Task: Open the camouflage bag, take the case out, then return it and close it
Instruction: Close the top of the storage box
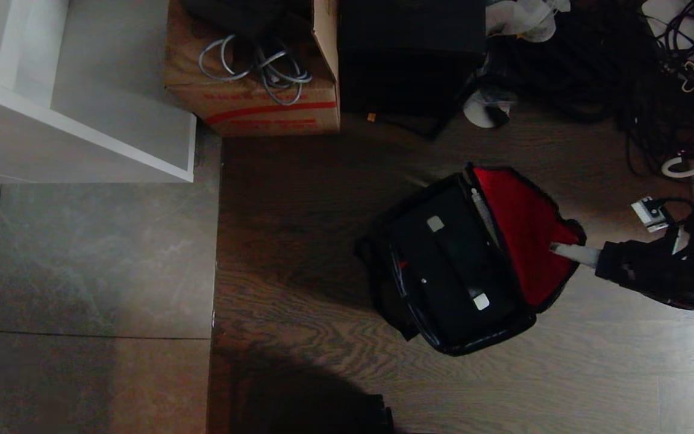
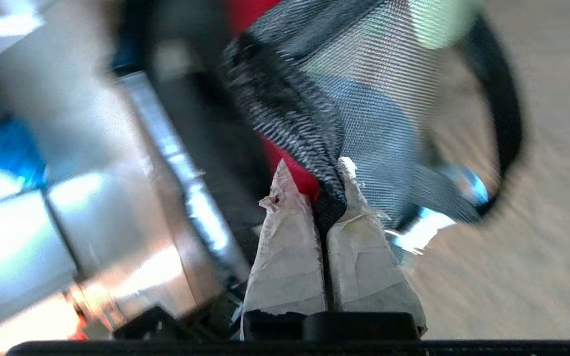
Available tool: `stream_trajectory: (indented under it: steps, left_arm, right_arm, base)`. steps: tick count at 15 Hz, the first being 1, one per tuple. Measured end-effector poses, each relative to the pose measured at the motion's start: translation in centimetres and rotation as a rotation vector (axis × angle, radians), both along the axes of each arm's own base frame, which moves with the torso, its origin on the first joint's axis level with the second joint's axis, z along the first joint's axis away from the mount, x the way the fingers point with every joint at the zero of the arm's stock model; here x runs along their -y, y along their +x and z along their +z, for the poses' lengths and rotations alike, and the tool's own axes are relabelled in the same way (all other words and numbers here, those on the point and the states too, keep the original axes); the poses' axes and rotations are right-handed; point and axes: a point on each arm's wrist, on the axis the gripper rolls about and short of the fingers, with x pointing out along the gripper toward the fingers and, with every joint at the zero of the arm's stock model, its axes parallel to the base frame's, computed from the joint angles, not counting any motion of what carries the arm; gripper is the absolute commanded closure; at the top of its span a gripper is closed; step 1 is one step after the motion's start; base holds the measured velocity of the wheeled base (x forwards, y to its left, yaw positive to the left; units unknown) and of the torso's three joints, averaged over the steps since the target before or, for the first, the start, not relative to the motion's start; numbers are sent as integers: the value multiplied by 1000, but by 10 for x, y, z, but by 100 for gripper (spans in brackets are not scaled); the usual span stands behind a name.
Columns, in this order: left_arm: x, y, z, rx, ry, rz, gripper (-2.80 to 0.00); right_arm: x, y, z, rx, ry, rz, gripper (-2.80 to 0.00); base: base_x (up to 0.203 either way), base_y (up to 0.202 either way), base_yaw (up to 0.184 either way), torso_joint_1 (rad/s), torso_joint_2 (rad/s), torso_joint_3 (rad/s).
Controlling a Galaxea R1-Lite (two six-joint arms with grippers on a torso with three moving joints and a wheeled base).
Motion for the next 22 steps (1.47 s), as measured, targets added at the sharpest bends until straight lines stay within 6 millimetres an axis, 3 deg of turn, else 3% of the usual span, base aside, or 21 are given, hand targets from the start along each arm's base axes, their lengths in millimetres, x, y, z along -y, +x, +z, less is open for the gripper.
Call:
stream_trajectory:
  steps: [5, 12, 22]
  left_arm:
    - [0, 0, 0, 0, 0, 0, 0]
    - [0, 0, 0, 0, 0, 0, 0]
    - [0, 0, 0, 0, 0, 0, 0]
  right_arm:
    - [-16, -23, -3, 102, -65, 258, 0]
    - [-46, -52, -40, 50, -141, 502, 0]
    - [-75, -58, -54, -95, -70, 633, 0]
  base:
    - [0, 0, 0, 0, 0, 0]
    - [0, 0, 0, 0, 0, 0]
    - [0, 0, 0, 0, 0, 0]
